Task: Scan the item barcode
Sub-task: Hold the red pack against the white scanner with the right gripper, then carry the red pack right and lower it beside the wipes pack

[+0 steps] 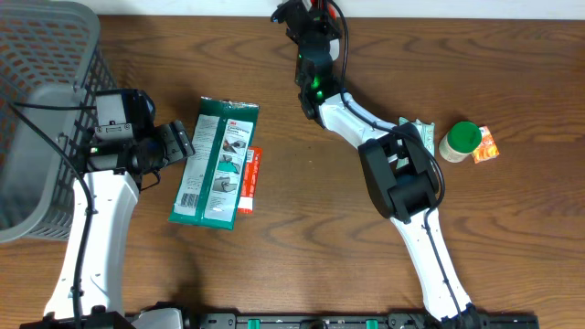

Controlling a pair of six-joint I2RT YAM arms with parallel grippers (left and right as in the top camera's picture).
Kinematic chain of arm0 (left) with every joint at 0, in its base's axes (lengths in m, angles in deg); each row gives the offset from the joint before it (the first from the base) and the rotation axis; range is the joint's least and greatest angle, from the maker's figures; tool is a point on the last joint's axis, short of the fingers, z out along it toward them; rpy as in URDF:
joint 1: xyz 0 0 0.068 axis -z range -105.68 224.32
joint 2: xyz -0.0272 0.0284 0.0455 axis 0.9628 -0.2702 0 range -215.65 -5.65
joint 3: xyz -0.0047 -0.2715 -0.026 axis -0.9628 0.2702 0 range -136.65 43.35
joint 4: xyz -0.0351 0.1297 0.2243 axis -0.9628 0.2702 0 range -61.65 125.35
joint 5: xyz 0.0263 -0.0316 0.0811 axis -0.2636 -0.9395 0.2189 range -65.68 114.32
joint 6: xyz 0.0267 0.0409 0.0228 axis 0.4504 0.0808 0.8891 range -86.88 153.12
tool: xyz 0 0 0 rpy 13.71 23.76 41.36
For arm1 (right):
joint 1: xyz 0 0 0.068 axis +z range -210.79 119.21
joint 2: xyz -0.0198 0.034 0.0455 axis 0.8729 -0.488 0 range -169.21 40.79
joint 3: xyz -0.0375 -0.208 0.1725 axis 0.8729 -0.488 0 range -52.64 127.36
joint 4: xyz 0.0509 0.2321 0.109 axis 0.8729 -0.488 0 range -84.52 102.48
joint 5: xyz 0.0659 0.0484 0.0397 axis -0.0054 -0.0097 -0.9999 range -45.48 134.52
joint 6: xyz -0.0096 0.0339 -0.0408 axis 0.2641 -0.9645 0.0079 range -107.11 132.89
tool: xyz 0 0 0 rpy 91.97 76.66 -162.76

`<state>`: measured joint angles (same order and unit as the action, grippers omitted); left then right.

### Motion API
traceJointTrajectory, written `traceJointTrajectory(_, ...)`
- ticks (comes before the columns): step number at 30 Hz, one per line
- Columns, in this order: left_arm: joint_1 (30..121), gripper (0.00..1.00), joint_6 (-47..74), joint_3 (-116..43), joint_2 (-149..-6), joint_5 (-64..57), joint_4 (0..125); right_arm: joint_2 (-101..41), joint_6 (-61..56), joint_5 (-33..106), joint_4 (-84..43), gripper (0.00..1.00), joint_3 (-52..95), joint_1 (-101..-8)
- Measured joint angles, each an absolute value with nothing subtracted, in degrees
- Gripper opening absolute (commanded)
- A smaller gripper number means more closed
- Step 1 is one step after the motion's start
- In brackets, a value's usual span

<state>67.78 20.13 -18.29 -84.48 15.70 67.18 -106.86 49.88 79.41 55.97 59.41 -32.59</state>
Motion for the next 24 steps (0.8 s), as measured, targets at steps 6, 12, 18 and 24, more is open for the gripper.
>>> traceJointTrajectory(6,67.8,0.83,20.1,-18.3,-84.5,15.7,67.2,-103.4,49.5,81.9,43.7,0.01,59.2,-32.4)
traceJointTrajectory(12,67.8,0.83,20.1,-18.3,-84.5,15.7,67.2,-88.6,42.1,82.0,13.0,0.01,59.0,-31.0)
traceJointTrajectory(18,67.8,0.84,20.1,-18.3,-84.5,15.7,67.2,-69.3,28.7,69.8,-27.5,0.01,59.7,-30.8)
traceJointTrajectory(24,67.8,0.83,20.1,-18.3,-84.5,15.7,67.2,-61.9,20.9,47.7,-52.9,0.01,60.5,-36.1)
